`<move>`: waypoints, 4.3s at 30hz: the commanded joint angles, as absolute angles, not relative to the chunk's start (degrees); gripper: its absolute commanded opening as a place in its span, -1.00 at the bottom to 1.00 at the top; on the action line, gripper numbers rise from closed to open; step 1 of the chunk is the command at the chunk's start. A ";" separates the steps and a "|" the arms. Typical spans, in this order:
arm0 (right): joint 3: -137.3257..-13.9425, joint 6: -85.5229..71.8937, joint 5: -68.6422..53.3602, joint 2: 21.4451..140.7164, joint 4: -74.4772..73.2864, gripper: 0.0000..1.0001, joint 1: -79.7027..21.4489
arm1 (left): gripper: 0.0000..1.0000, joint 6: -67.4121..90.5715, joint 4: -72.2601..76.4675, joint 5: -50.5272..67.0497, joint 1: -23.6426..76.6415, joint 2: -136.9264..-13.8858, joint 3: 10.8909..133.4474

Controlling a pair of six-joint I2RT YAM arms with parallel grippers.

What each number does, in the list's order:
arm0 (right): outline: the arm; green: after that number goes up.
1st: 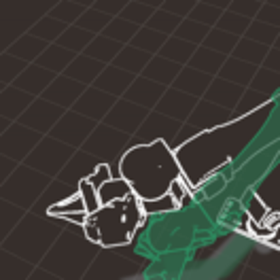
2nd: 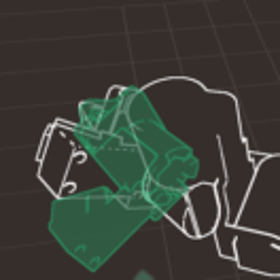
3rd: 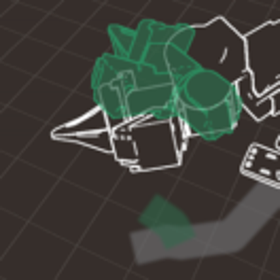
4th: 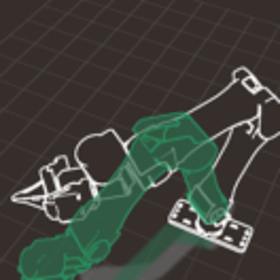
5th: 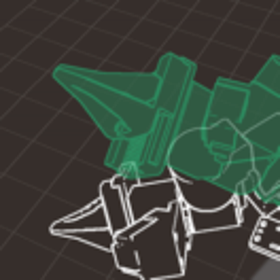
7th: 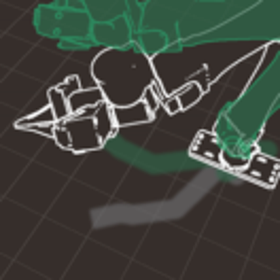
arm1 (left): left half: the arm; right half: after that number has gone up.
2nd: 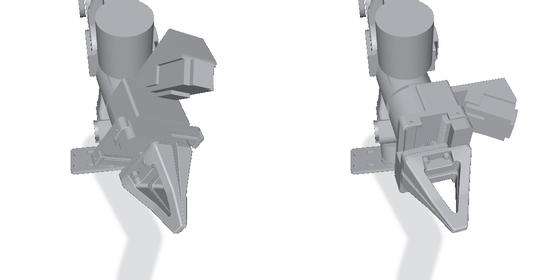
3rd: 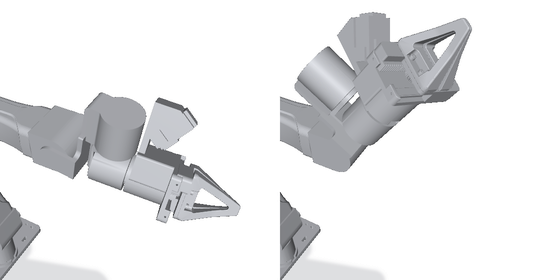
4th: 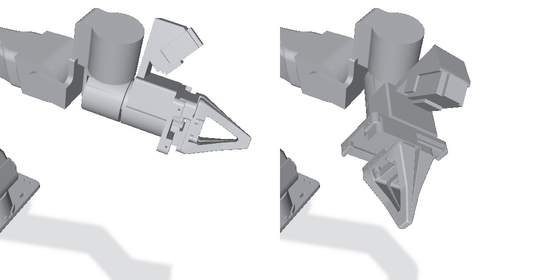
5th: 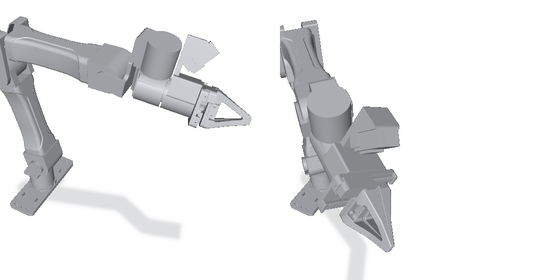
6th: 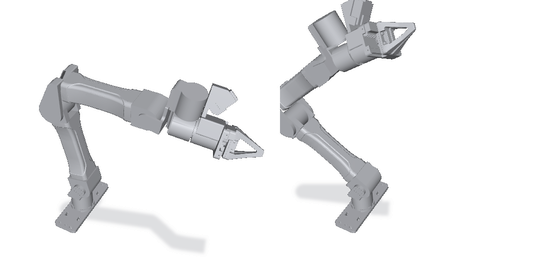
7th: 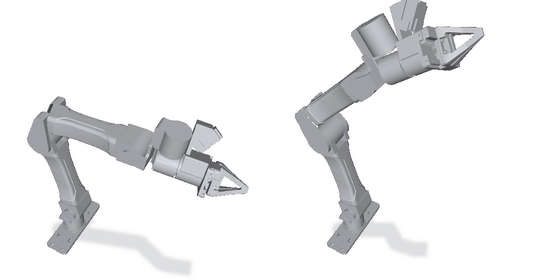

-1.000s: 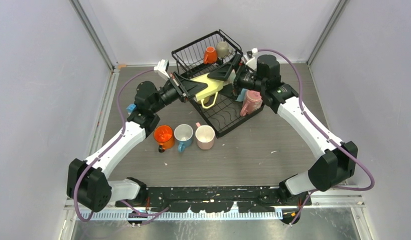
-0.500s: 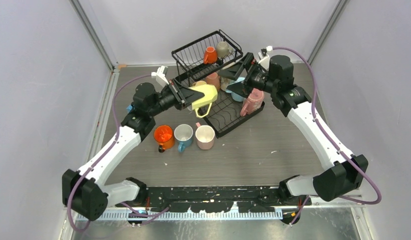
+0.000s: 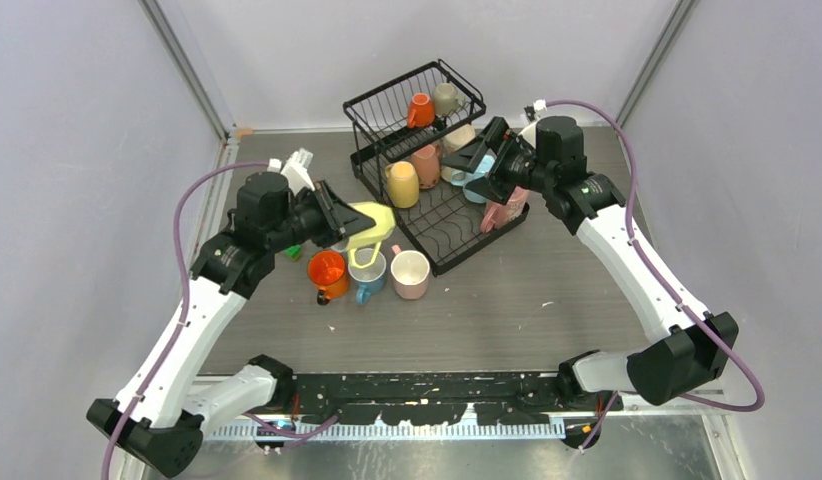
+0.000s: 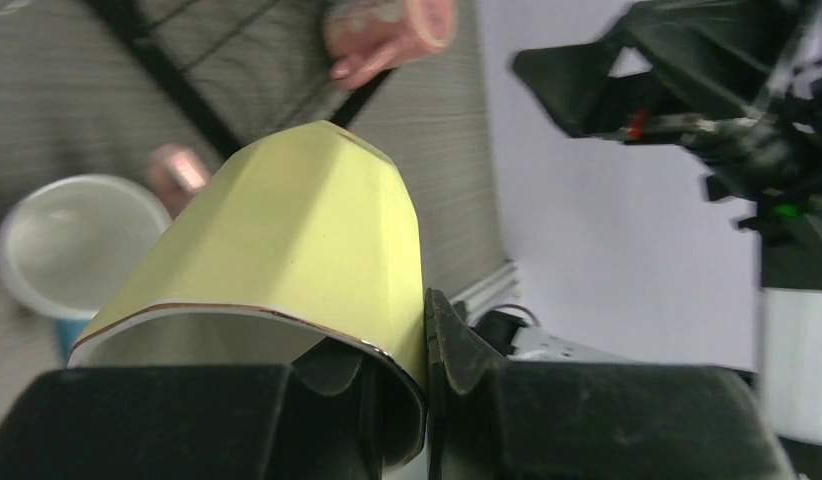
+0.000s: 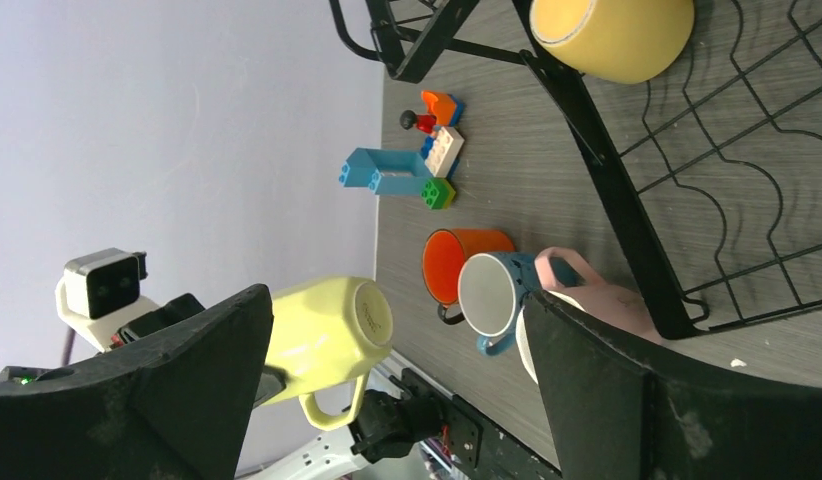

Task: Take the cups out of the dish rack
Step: Place the cup at the center of the board, then unload the cup from the dish rack.

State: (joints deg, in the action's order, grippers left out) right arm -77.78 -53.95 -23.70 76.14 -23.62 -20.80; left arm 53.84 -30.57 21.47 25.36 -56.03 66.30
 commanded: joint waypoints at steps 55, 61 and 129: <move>-74.93 -47.92 -24.80 73.25 -24.17 1.00 -20.63 | -1.00 40.03 -48.52 -4.65 2.37 -76.36 55.80; -75.14 -47.91 -24.76 73.64 -24.33 1.00 -20.61 | -1.00 40.41 -46.59 -3.78 2.10 -77.64 54.27; -87.13 -35.17 13.02 87.99 -44.94 1.00 -15.19 | 1.00 31.29 -45.49 22.98 19.41 -63.46 67.09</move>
State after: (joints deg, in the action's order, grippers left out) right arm -83.48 -36.93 8.64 86.00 -44.93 -16.49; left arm 32.38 -49.10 20.58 19.00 -63.99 67.16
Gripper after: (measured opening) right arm 0.997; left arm 0.996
